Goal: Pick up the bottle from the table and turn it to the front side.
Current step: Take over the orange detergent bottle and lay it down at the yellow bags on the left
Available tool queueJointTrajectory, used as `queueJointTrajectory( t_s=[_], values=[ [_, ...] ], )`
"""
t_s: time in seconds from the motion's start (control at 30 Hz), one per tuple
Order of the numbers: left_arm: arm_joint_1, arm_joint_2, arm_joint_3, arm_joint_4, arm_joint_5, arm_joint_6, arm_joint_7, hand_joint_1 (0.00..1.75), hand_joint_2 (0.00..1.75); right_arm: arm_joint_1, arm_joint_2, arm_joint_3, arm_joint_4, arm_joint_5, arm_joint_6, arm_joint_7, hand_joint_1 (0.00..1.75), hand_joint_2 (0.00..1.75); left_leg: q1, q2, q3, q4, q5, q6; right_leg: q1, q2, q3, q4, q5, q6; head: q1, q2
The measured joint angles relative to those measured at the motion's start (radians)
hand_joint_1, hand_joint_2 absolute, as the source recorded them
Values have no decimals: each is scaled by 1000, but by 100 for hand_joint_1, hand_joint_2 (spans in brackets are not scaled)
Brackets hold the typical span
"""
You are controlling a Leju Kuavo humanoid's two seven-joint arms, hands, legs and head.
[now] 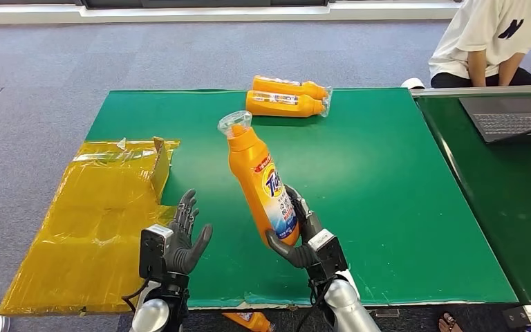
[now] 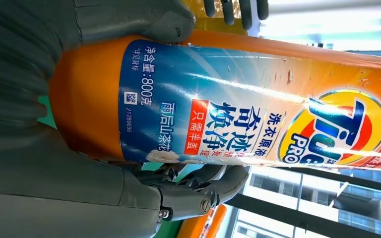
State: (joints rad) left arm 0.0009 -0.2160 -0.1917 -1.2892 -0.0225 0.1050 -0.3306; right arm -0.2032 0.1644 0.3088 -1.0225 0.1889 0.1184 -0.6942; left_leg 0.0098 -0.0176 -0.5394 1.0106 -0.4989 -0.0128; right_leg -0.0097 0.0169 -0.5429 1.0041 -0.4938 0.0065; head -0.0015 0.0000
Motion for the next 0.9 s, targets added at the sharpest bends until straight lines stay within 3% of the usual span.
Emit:
queueJointTrajectory(
  t_s=[0.23, 0.43, 0.9],
  values=[
    [-12, 0, -25, -2, -25, -20, 1, 0, 175, 0, 4, 0, 11, 8, 3, 7, 175, 175, 0, 0, 0, 0, 0, 0, 0, 0, 0, 0, 0, 0, 0, 0],
    [-66, 0, -68, 23, -36, -41, 4, 0, 175, 0, 13, 0, 14, 21, 10, 13, 175, 175, 0, 0, 0, 0, 1, 0, 0, 0, -1, 0, 1, 0, 0, 0],
    [-210, 3, -172, 133, -1, -194, 67, 0, 175, -7, 32, -13, 45, 42, 9, 16, 175, 175, 0, 0, -2, 0, 1, 0, 0, 0, -2, 0, 1, 0, 0, 0]
  ],
)
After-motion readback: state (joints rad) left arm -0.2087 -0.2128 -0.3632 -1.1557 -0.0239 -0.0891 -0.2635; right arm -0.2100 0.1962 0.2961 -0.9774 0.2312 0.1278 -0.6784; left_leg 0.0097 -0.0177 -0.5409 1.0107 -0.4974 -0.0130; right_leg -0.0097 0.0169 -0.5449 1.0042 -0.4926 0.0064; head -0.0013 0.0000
